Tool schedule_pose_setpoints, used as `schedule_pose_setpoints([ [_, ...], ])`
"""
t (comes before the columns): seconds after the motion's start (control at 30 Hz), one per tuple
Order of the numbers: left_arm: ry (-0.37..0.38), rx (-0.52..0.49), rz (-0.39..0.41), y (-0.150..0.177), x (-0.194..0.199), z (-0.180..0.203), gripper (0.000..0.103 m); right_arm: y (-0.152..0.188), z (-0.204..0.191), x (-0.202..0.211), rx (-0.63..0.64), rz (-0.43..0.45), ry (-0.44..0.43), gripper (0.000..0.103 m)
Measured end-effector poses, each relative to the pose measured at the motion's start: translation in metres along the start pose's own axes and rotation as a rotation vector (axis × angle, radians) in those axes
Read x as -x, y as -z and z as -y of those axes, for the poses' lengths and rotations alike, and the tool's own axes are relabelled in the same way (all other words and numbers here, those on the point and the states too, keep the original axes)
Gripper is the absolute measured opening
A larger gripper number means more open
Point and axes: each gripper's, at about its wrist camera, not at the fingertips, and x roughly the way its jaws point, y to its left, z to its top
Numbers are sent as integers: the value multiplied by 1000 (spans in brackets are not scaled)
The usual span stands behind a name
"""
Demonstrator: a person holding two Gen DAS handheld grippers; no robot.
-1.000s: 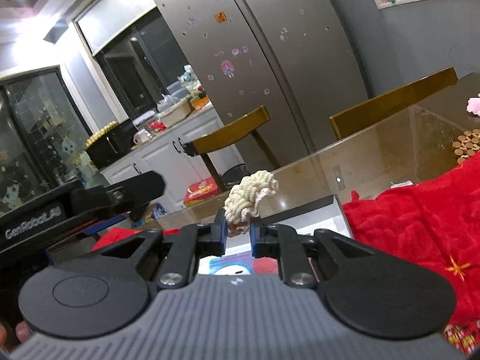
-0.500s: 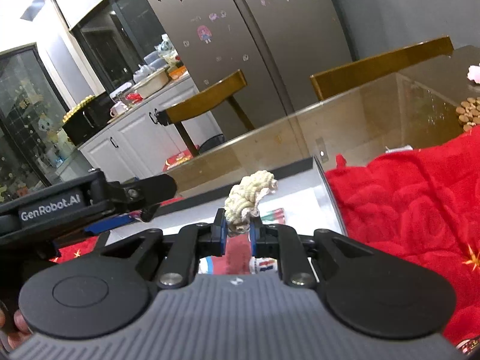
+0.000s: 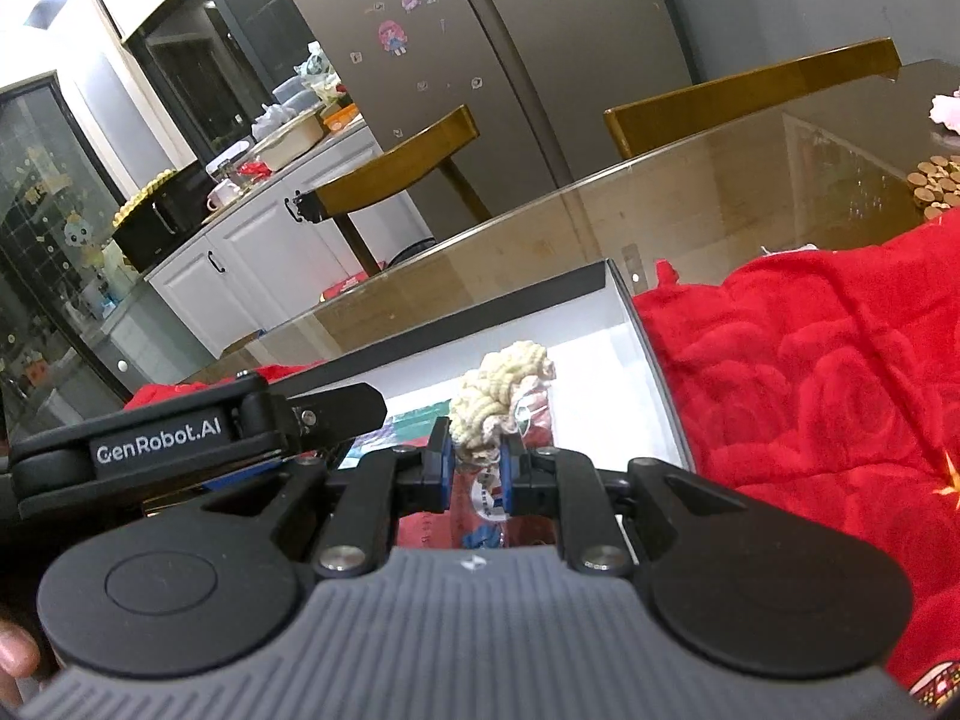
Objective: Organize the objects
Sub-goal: 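Lift the red snack stick with left tool while right tool carries the scrunchie over the box, then open left tool to drop the snack stick while right tool drops the scrunchie in the box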
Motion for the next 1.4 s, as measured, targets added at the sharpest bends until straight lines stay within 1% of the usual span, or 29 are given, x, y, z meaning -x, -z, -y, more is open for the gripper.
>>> schedule_pose_setpoints([
  [0.17,24,67,-20,1,-3,-7,86,3,0,-5,-6,-23,-2,17],
  [0.4,11,48,-40,5,-7,-2,86,5,-1,-4,-2,-22,0,18],
  [0.5,-8,46,-48,6,-8,0,86,6,-1,-5,2,-22,3,18],
  [0.9,-32,26,-45,5,-9,6,87,7,-2,-2,2,-31,-1,18],
  [0.97,-33,28,-44,4,-9,5,87,7,-2,-2,4,-32,0,18],
  [1.03,-30,35,-43,5,-9,4,87,8,-3,-2,5,-34,1,22],
  [1.2,-13,50,-33,6,-7,2,87,8,-3,-1,9,-28,9,23],
  [1.27,-1,51,-33,6,-6,2,87,7,-3,0,-2,-24,1,26],
  [1.3,0,51,-31,5,-6,2,87,6,-2,2,-5,-20,-5,32],
  [1.33,0,50,-32,4,-5,2,87,6,-2,4,-7,-13,-10,40],
  [1.4,10,59,-27,1,0,1,87,4,-2,8,-9,4,-17,48],
])
